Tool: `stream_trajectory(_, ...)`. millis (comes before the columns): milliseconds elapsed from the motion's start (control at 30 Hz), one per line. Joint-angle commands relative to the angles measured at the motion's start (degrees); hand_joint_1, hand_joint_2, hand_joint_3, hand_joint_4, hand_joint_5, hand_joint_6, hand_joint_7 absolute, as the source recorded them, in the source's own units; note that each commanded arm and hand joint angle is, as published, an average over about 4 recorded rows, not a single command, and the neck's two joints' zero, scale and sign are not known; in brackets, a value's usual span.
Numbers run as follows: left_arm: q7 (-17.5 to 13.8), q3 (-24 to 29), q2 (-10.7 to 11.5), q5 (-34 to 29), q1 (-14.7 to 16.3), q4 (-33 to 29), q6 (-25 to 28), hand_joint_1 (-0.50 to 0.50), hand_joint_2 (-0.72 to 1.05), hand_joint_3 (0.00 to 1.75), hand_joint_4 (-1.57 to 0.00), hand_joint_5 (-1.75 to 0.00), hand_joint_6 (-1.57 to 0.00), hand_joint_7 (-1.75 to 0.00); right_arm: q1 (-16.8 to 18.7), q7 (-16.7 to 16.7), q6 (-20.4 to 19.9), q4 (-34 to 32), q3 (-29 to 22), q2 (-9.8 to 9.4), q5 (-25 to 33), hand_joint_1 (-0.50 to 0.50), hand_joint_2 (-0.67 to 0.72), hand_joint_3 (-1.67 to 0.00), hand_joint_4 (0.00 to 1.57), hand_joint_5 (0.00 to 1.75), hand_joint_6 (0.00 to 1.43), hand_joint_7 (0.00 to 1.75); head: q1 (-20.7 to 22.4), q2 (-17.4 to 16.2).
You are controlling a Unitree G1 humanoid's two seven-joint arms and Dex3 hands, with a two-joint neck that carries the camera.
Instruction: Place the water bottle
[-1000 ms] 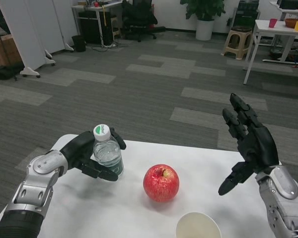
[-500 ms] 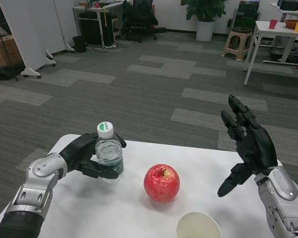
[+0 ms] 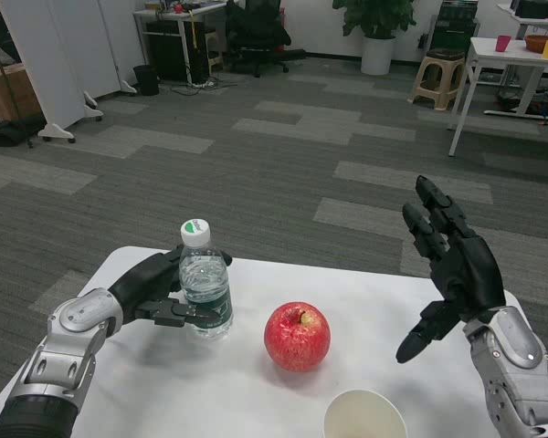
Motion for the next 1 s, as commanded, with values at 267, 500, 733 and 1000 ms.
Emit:
stream_trajectory(267, -0.2, 0.5, 0.6, 0.3, 1.1, 0.3, -1.4, -0.5, 0.65, 0.09, 0.0, -1.39, 0.0, -0.66, -0.5, -0.1, 0.3, -0.3, -0.1, 0.46, -0.1, -0.46, 0.34, 0.0, 0.0, 0.0, 0.0, 0.0, 0.6, 0.4)
stream_trajectory(500, 0.1, 0.6, 0.5, 0.1, 1.1, 0.4, -1.8, -0.5, -0.37, 0.09, 0.0, -1.33, 0.0, -0.52, -0.8, -0.1, 0.3, -0.1, -0.1, 0.46, -0.1, -0.46, 0.34, 0.0, 0.0, 0.0, 0.0, 0.0, 0.7, 0.1)
stream_trajectory(733, 1.4, 0.6, 0.1, -1.0, 1.0, 0.4, -3.0, -0.5, -0.64, 0.09, 0.0, -0.82, 0.0, -0.31, -0.9, -0.1, 0.3, 0.3, -0.1, 0.4, -0.1, -0.46, 0.34, 0.0, 0.0, 0.0, 0.0, 0.0, 0.9, -0.4)
stream_trajectory(1000, 7.5, 2.3, -0.3, -10.1, 1.2, 0.4, -6.7, -0.5, -0.64, 0.09, 0.0, -0.51, 0.0, -0.21, -0.9, -0.1, 0.3, 0.4, -0.2, 0.33, -0.1, -0.46, 0.34, 0.0, 0.0, 0.0, 0.0, 0.0, 1.0, -0.7)
